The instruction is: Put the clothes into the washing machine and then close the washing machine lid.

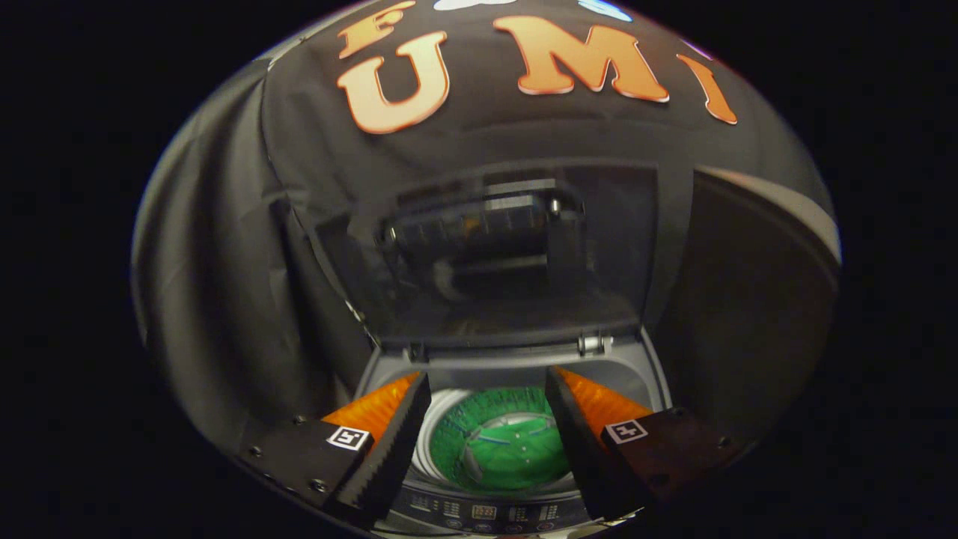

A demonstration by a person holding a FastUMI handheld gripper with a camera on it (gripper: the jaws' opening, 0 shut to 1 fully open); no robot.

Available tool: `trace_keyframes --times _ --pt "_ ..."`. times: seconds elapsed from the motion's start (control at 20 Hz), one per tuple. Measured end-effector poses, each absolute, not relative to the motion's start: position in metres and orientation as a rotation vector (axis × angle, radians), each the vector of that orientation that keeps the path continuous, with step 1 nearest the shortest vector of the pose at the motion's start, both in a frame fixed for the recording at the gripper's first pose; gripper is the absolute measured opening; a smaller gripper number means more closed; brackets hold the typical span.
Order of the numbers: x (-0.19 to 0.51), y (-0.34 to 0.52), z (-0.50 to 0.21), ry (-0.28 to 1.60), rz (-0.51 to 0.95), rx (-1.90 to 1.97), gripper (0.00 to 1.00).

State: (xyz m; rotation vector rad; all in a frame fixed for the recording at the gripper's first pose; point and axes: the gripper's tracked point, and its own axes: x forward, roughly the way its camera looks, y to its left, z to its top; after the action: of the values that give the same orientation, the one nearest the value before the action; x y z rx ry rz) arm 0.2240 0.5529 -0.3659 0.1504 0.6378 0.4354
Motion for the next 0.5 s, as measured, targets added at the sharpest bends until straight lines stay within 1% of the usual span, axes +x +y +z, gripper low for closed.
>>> trace_keyframes --times 0.2,0.3,0.35,0.5 --pt "0.268 0.553 -0.278 0.468 0.442 0.176 0.98" --pt "0.292 0.547 -0.242 0.420 0.428 0.140 0.98" --pt "0.306 0.547 -0.233 0.413 0.425 0.132 0.98" --pt "0.355 0.549 -0.239 0.426 0.398 0.120 0.98"
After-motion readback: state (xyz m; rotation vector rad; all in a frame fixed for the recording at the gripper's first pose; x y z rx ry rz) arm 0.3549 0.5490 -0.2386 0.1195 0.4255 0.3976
